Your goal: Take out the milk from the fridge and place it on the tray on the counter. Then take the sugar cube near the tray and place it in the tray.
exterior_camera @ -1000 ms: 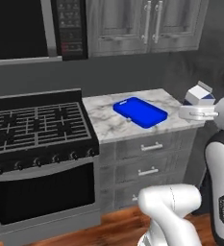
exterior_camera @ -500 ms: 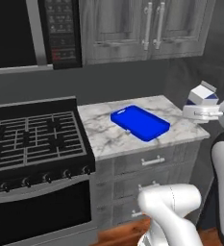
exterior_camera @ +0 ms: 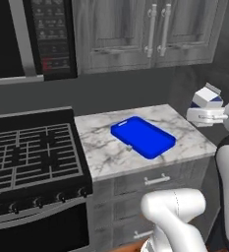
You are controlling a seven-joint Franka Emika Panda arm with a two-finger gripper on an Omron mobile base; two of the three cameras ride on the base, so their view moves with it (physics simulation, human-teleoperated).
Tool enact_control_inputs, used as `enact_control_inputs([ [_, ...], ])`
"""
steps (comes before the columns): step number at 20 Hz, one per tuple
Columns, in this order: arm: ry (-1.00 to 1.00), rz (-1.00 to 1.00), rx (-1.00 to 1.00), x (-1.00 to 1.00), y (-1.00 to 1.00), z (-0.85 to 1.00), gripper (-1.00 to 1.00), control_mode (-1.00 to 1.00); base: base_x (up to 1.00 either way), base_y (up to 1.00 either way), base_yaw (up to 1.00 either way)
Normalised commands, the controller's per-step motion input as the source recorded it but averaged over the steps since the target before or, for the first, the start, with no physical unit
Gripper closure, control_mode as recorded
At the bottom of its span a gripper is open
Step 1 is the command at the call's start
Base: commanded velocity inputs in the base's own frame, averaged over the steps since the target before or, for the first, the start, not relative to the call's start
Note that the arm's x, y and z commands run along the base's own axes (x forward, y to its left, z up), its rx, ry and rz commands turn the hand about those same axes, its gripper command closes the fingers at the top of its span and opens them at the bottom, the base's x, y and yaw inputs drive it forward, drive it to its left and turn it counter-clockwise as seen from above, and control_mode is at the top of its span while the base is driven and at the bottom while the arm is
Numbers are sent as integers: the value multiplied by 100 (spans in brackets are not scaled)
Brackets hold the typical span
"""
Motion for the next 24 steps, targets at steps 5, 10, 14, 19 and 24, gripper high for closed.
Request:
enact_control_inputs([
  [5,0,0,0,0,0,0,100,100,60,1,4],
  [10,0,0,0,0,0,0,100,100,38,-41,13],
  [14,0,0,0,0,0,0,100,100,49,-19,18],
  [19,0,0,0,0,0,0,100,100,44,-1,12],
  [24,0,0,0,0,0,0,100,100,11,-20,7],
])
